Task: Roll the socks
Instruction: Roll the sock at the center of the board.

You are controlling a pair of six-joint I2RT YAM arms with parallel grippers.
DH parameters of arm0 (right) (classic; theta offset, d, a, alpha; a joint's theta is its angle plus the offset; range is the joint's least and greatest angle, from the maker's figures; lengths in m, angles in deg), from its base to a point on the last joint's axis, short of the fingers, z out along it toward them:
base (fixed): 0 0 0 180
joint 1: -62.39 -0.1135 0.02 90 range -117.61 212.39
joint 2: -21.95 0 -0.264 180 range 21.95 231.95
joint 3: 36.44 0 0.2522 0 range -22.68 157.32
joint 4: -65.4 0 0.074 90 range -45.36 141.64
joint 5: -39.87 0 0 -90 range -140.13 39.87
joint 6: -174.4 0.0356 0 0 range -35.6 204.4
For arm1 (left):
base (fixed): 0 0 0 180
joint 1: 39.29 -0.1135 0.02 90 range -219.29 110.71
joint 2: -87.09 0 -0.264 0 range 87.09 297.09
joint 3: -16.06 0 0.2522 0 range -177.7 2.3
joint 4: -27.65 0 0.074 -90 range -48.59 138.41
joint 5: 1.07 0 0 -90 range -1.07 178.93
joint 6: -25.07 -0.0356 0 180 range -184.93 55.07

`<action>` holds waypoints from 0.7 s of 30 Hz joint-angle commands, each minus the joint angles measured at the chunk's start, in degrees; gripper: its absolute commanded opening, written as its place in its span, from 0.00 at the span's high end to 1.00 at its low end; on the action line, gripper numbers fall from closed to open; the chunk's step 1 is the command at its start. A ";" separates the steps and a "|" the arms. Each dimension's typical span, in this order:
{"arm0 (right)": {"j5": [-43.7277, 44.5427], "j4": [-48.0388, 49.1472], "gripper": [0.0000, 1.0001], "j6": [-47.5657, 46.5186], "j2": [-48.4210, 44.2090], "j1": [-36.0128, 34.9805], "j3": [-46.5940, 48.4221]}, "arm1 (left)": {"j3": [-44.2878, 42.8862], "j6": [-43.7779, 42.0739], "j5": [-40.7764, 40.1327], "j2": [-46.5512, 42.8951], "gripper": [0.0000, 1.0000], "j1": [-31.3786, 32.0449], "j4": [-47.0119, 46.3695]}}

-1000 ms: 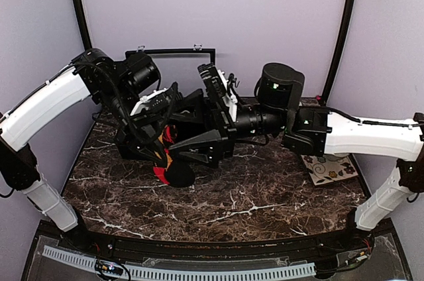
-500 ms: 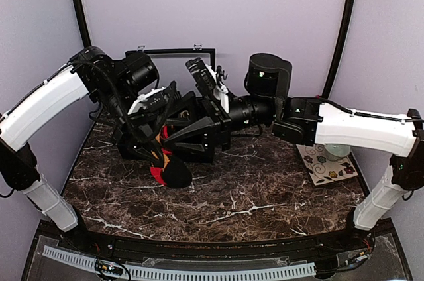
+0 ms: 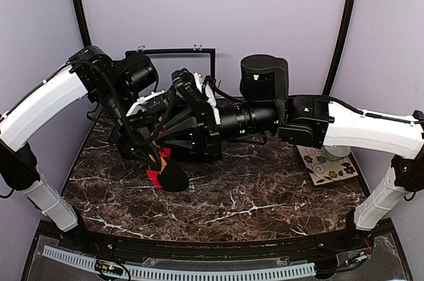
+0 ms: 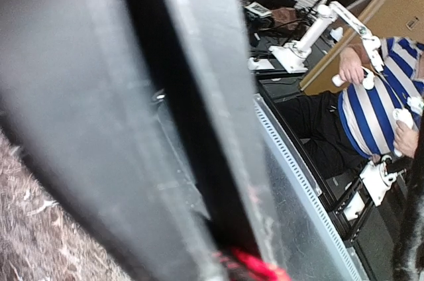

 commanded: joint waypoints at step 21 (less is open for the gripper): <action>39.29 28.58 1.00 11.26 -3.29 -4.68 -16.71 | 17.01 11.46 -31.15 -16.91 0.31 0.02 -32.96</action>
